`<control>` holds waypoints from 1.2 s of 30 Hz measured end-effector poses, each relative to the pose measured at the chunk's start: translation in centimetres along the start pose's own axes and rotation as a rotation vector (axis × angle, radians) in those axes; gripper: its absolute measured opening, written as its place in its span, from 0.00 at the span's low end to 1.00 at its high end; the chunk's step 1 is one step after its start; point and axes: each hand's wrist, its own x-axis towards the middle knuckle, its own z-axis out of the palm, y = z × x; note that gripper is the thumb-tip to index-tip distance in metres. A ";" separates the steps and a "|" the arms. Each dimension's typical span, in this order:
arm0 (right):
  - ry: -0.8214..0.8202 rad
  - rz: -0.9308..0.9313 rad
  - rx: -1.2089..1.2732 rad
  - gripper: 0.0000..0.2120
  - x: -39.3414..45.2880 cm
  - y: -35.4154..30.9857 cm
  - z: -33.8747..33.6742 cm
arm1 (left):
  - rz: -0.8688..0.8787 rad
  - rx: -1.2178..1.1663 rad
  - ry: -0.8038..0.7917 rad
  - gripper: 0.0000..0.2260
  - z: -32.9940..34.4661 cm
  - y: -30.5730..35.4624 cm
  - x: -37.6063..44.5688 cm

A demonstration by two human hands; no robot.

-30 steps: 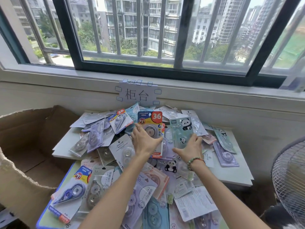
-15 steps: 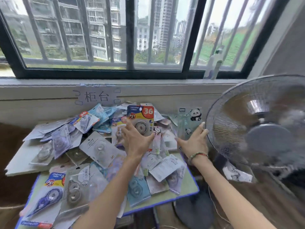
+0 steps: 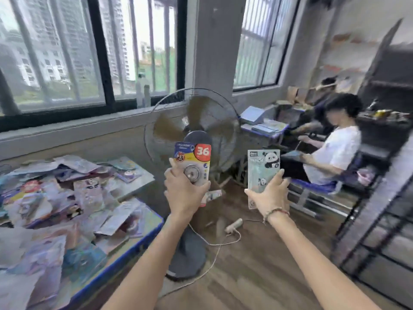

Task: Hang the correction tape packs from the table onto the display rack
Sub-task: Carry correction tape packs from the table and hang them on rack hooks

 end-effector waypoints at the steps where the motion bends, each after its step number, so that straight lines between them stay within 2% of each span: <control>1: 0.019 0.023 -0.005 0.56 0.2 1.8 -1.5 | 0.014 -0.019 -0.026 0.53 1.5 1.6 -0.8; 9: 0.236 0.251 -0.099 0.56 3.0 21.3 -18.1 | 0.156 -0.173 -0.302 0.52 17.4 19.3 -12.6; 17: 0.387 0.463 -0.155 0.56 3.8 38.7 -32.5 | 0.276 -0.259 -0.473 0.52 30.2 34.1 -25.2; 26: 0.471 0.531 -0.162 0.55 8.0 49.7 -40.5 | 0.422 -0.272 -0.584 0.53 40.6 44.7 -31.9; 36: 0.492 0.450 -0.205 0.54 21.0 55.5 -44.6 | 0.449 -0.301 -0.575 0.54 52.5 53.5 -30.7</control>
